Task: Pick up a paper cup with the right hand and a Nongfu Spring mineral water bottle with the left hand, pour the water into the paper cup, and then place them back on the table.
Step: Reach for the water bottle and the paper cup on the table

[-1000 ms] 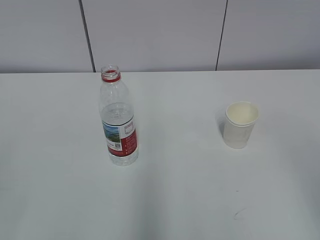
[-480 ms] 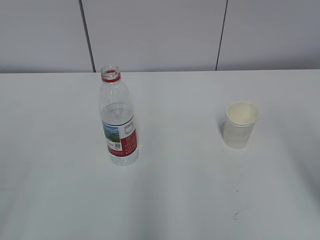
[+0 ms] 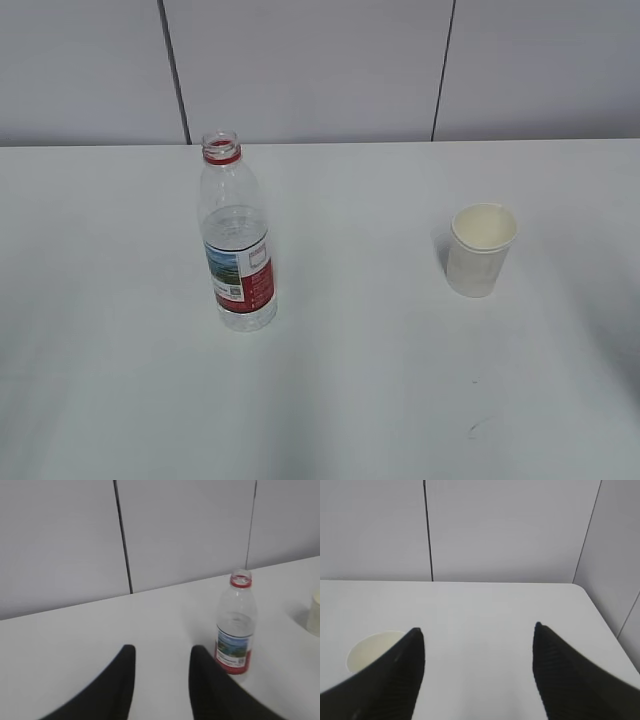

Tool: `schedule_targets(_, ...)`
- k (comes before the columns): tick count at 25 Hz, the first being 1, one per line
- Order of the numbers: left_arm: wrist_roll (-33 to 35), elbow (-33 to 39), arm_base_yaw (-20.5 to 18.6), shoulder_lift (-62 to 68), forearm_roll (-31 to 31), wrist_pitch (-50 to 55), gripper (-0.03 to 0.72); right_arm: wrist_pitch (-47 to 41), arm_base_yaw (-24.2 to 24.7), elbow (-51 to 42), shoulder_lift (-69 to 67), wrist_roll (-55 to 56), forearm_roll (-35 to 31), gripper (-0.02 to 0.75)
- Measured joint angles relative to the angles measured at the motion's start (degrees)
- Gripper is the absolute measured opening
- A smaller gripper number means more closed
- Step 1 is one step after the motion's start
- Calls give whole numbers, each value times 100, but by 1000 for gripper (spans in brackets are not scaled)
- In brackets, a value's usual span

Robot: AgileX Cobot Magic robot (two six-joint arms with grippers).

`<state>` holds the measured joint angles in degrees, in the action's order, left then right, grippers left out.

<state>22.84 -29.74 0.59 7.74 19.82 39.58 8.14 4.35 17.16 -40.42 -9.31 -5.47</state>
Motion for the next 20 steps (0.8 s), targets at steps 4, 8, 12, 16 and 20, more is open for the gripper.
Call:
schedule_targets(4,81,0,0,746,4,-940,239,231,0,0,-136,0,0,507)
schedule_targets(8,87,0,0,1557,11,-1814,239,242,0,0,-148,0,0,507)
schedule_targets(12,99,130,0,2396,244,-2721,239,288,0,0,-148,0,-10,507)
schedule_targets(16,99,374,0,3176,570,-3634,239,286,0,0,-148,0,-10,507)
schedule_targets(20,99,597,40,3806,720,-4395,239,286,0,0,-148,0,-10,507)
